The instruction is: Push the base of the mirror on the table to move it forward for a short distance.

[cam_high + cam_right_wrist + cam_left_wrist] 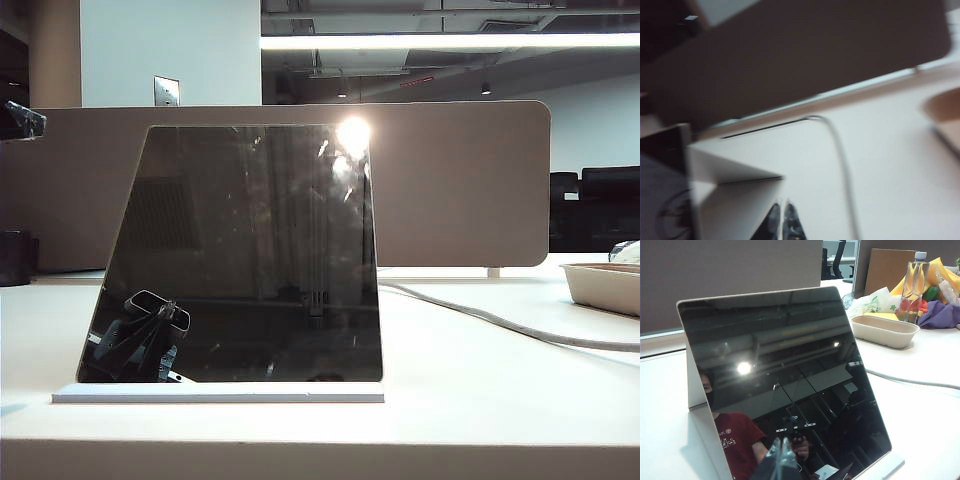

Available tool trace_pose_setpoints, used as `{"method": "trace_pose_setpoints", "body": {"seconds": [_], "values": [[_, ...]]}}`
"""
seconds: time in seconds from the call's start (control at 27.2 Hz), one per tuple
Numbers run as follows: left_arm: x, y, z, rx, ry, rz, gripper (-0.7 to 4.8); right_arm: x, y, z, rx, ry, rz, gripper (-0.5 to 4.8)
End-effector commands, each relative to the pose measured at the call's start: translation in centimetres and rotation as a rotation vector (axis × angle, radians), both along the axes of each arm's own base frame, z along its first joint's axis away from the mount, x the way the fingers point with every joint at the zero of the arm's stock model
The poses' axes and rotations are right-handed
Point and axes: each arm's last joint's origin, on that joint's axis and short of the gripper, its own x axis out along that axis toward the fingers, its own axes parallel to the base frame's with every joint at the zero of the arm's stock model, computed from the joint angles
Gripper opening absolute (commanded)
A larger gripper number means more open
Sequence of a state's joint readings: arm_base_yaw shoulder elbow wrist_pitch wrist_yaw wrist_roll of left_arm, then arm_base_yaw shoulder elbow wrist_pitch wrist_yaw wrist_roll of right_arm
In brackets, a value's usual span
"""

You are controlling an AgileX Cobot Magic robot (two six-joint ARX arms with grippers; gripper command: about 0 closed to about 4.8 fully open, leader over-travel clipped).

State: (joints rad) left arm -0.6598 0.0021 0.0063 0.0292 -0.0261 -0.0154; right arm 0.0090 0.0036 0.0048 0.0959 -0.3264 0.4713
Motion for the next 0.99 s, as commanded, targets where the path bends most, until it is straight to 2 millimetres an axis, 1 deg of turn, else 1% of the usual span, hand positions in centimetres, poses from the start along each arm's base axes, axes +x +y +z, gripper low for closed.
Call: {"method": "trace_pose_setpoints", "body": {"seconds": [0.04, 0.07, 0.11, 0.18, 0.26, 0.29, 0.33, 0.37, 0.4, 0.44, 0.48, 0.52, 0.55, 0.63, 0.7, 0.81, 0.88, 0.96, 0.99], "values": [[0.0, 0.0, 0.1, -0.003, -0.011, -0.004, -0.01, -0.3, 0.7, 0.3, 0.066, 0.013, 0.242, -0.07], [0.0, 0.0, 0.1, -0.003, -0.011, -0.004, -0.01, -0.5, 1.0, 0.3, 0.078, 0.025, 0.334, -0.07], [0.0, 0.0, 0.1, -0.003, -0.011, -0.004, -0.01, -0.6, 1.2, 0.5, 0.088, 0.030, 0.374, -0.07], [0.0, 0.0, 0.1, -0.003, -0.011, -0.004, -0.01, -1.0, 1.9, 1.5, 0.119, 0.019, 0.450, -0.07], [0.0, 0.0, 0.1, -0.003, -0.010, -0.004, -0.01, -1.6, 2.5, 3.1, 0.145, -0.029, 0.433, -0.07], [0.0, 0.0, 0.1, -0.003, -0.011, -0.004, -0.01, -2.1, 2.8, 4.7, 0.180, -0.065, 0.387, -0.07], [0.0, 0.0, 0.1, -0.003, -0.011, -0.004, -0.01, -2.2, 2.9, 5.3, 0.189, -0.069, 0.374, -0.07], [0.0, 0.0, 0.1, -0.003, -0.011, -0.004, -0.01, -2.1, 3.4, 6.3, 0.165, -0.048, 0.372, -0.07], [0.0, 0.0, 0.1, -0.003, -0.011, -0.004, -0.01, -2.0, 3.7, 6.7, 0.139, -0.027, 0.380, -0.07], [0.0, 0.0, 0.1, -0.003, -0.011, -0.004, -0.01, -1.3, 4.7, 7.0, 0.074, 0.045, 0.402, -0.07], [0.0, 0.0, 0.1, -0.003, -0.011, -0.004, -0.01, -0.9, 5.3, 7.0, 0.046, 0.078, 0.419, -0.07], [0.0, 0.0, 0.1, -0.003, -0.011, -0.004, -0.01, 0.2, 6.7, 6.8, -0.008, 0.153, 0.458, -0.07], [0.0, 0.0, 0.1, -0.003, -0.011, -0.004, -0.01, 0.7, 7.3, 6.6, -0.036, 0.184, 0.475, -0.07], [0.0, 0.0, 0.1, -0.003, -0.011, -0.003, -0.01, 2.4, 9.7, 5.4, -0.120, 0.316, 0.535, -0.07], [0.0, 0.0, 0.1, -0.003, -0.011, -0.004, -0.01, 4.0, 12.2, 4.3, -0.202, 0.459, 0.632, -0.07], [0.0, 0.0, 0.1, -0.002, -0.010, -0.004, -0.01, 6.1, 16.3, 3.3, -0.318, 0.590, 0.735, -0.07], [0.0, 0.0, 0.1, -0.003, -0.010, -0.004, -0.01, 7.0, 18.6, 2.7, -0.360, 0.641, 0.791, -0.07], [0.0, 0.0, 0.1, -0.003, -0.011, -0.004, -0.01, 7.6, 20.6, 2.1, -0.404, 0.683, 0.852, -0.07], [0.0, 0.0, 0.1, -0.002, -0.010, -0.004, -0.01, 7.8, 21.1, 1.8, -0.421, 0.713, 0.862, -0.07]]}}
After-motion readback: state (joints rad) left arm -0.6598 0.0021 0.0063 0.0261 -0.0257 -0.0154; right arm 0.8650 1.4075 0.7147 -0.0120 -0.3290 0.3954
